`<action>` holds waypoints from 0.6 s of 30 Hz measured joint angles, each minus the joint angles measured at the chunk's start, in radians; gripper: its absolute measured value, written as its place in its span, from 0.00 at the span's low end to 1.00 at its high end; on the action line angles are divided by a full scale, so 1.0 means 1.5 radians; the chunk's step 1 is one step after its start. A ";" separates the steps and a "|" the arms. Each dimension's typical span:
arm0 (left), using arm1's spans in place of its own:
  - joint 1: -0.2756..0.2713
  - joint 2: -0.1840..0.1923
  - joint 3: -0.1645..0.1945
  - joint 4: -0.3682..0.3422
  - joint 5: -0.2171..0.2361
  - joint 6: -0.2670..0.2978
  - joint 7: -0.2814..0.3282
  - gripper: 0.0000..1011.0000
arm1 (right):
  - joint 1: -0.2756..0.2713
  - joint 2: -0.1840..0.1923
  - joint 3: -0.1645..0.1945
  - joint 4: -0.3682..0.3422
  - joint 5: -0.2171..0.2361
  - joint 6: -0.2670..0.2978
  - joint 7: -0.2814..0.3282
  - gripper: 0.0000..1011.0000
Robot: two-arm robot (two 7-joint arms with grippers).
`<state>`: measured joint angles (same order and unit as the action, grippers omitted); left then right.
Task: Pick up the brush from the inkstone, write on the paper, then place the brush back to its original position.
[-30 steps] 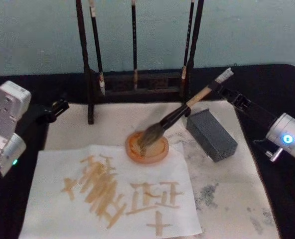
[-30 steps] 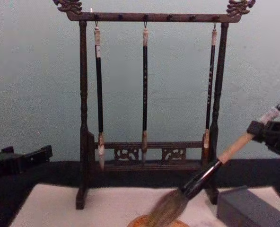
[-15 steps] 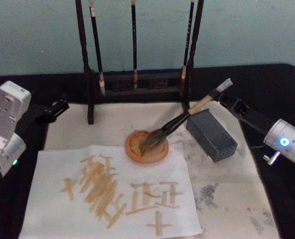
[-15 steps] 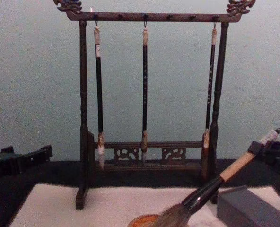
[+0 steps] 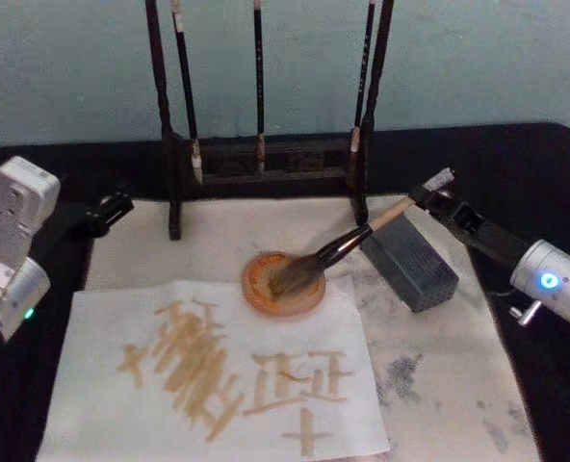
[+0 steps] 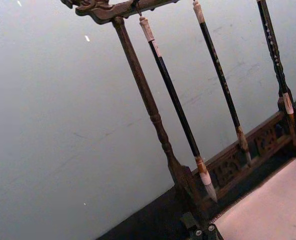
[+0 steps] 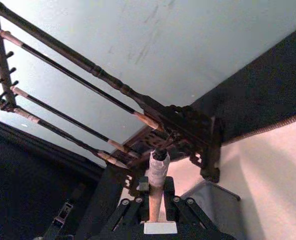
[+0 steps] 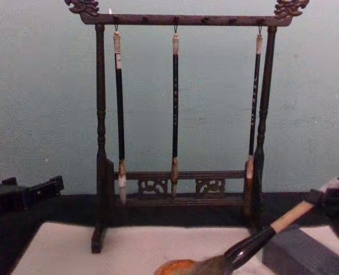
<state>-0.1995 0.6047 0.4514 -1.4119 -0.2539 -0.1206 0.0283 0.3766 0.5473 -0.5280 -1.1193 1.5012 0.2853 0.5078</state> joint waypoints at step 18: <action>0.000 0.000 0.000 0.000 0.000 0.000 0.000 0.99 | -0.002 0.005 -0.004 -0.003 0.006 0.003 -0.024 0.20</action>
<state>-0.1995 0.6047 0.4514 -1.4120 -0.2540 -0.1206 0.0283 0.3733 0.5555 -0.5333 -1.1244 1.5099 0.2903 0.4711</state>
